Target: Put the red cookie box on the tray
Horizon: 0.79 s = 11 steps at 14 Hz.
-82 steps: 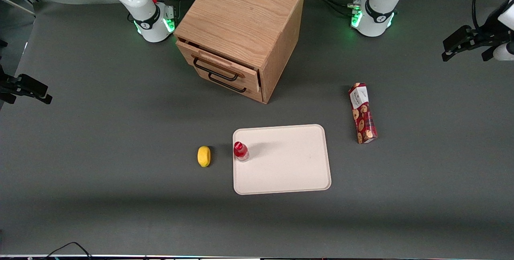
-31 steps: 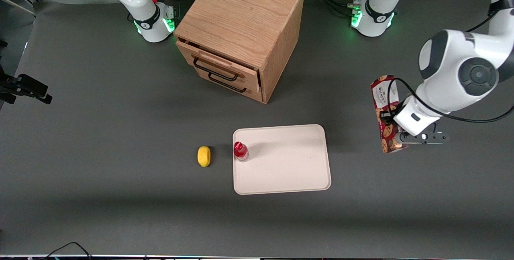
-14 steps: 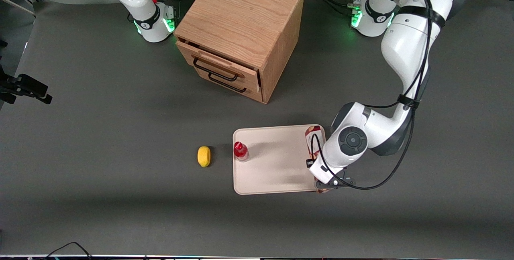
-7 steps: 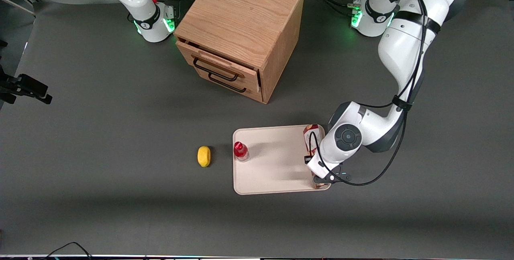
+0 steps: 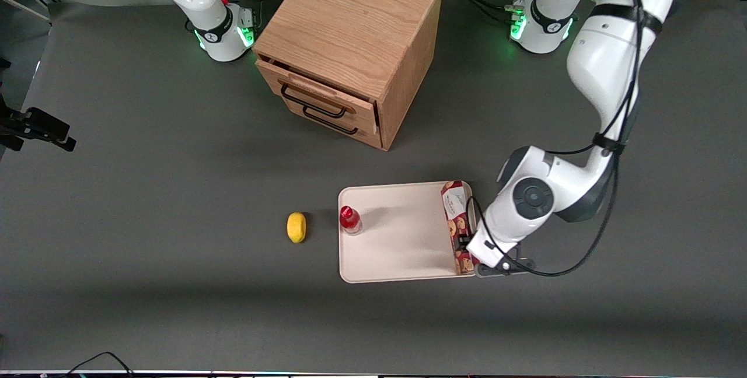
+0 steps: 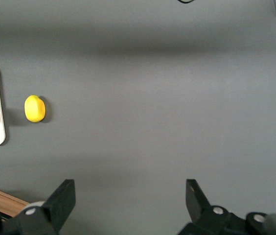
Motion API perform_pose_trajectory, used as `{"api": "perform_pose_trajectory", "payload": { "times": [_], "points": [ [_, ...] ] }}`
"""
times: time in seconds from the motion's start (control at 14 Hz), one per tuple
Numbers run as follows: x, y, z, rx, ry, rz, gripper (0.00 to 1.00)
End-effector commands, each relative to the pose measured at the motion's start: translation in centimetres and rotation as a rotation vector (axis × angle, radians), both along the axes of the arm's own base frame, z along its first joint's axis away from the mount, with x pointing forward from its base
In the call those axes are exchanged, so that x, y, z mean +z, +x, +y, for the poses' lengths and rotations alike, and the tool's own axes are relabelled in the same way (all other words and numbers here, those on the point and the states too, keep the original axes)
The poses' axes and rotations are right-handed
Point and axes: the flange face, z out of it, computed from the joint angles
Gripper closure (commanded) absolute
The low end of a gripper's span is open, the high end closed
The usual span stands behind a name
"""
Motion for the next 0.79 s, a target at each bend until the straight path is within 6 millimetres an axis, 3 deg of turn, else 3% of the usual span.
{"api": "perform_pose_trajectory", "payload": {
  "times": [0.0, 0.14, 0.36, 0.57, 0.71],
  "points": [
    [9.0, -0.7, 3.5, 0.050, -0.022, -0.034, 0.00],
    [14.7, -1.0, 8.5, 0.001, -0.022, -0.021, 0.00],
    [22.4, -4.1, 15.5, -0.079, -0.015, 0.066, 0.00],
    [27.7, -9.0, 20.4, -0.108, 0.059, 0.119, 0.00],
    [30.1, -12.1, 23.1, -0.134, 0.096, 0.110, 0.00]
  ]
}}
